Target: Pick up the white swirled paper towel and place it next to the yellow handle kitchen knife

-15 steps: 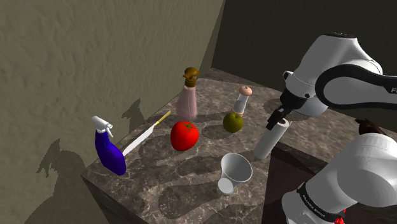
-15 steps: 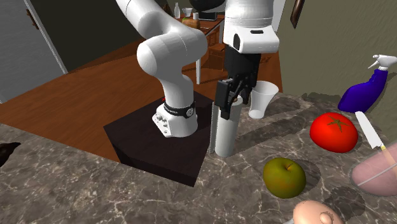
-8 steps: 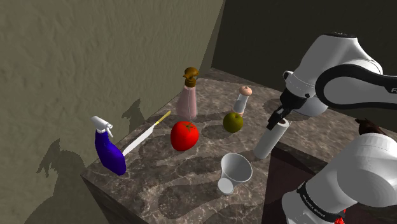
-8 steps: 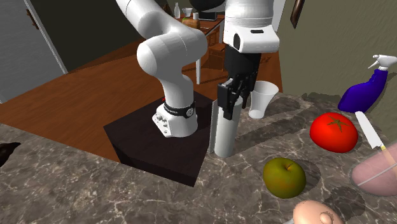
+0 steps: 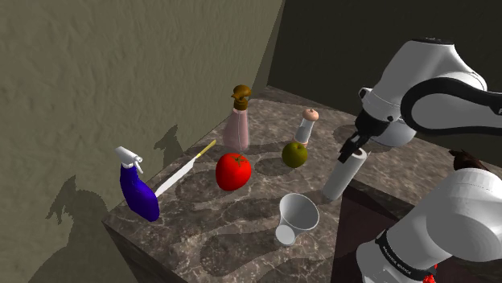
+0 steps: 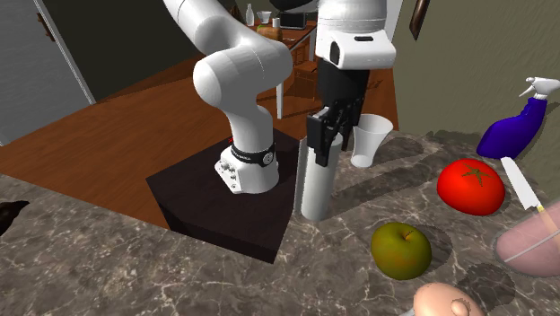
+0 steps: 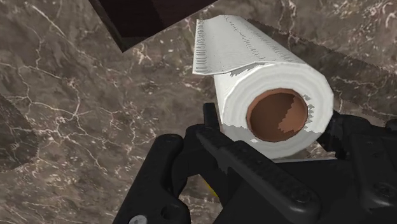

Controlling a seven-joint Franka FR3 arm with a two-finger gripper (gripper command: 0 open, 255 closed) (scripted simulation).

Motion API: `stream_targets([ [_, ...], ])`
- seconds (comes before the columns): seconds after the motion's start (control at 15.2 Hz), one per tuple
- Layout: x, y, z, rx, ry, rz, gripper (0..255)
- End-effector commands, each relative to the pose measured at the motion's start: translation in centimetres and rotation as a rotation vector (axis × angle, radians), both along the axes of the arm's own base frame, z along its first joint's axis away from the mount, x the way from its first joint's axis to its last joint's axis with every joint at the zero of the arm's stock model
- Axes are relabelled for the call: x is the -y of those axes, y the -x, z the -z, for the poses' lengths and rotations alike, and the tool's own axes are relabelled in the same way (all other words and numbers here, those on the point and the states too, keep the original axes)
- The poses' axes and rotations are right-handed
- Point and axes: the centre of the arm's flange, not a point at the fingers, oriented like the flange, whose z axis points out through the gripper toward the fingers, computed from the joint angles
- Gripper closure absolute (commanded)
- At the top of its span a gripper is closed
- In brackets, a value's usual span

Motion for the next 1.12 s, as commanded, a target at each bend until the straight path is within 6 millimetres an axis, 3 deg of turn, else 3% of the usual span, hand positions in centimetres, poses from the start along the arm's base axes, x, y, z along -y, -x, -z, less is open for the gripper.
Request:
stream_targets([
  [0.0,0.0,0.0,-0.9,-0.001,0.0,0.0,255],
  [1.06,0.0,0.0,-9.3,-0.001,0.0,0.0,255],
])
